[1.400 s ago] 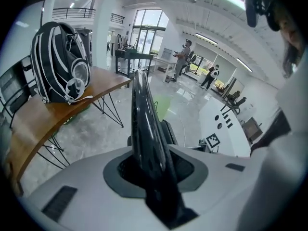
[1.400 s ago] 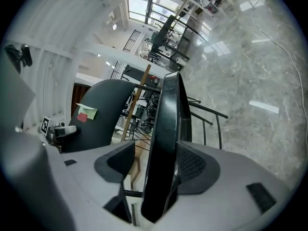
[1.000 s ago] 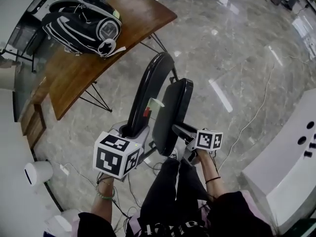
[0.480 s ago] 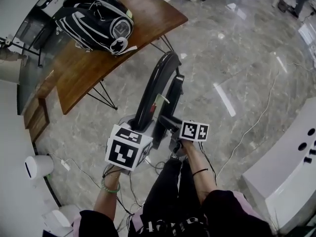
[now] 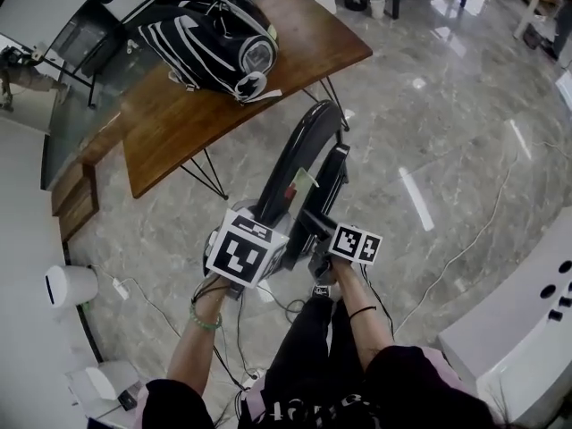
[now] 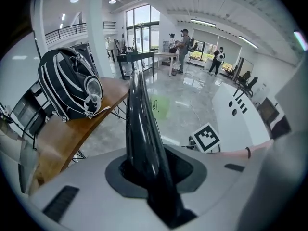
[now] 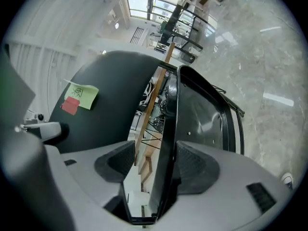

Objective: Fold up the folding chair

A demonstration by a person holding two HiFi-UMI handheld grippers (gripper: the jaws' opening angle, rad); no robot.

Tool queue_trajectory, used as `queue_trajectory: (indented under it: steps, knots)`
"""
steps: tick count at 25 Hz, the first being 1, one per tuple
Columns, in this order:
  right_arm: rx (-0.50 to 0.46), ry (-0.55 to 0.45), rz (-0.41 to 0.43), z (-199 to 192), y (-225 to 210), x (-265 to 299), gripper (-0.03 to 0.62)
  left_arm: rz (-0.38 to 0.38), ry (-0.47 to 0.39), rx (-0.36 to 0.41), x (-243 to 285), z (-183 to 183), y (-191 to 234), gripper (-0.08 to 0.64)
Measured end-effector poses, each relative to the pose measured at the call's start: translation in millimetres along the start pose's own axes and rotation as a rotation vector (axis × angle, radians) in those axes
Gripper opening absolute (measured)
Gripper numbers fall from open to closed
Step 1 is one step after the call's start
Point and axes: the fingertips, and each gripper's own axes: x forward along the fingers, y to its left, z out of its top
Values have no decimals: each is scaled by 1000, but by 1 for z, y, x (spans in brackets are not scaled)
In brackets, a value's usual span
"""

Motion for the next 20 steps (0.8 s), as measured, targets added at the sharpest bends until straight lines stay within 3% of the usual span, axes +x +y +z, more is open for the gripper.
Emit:
queue_trajectory:
  steps: [3,8,11,15,20]
  knots:
    - [6,-19,5,0,4,7,284,-31,4,39,-3,-1,10,80]
    - [34,-99,1,2,9,14,284,-100,3,182,-3,-2,15,120]
    - [49,-87,-11,-1,11,26,284,-118,-4,178,-5,-7,28,123]
    - [-48,2,-55,-14,17,48,284,-143,-15,167,-8,-15,54,124]
    - [-40,25,-58,-23,21,72,282,-174,-33,213,-9,-10,57,147]
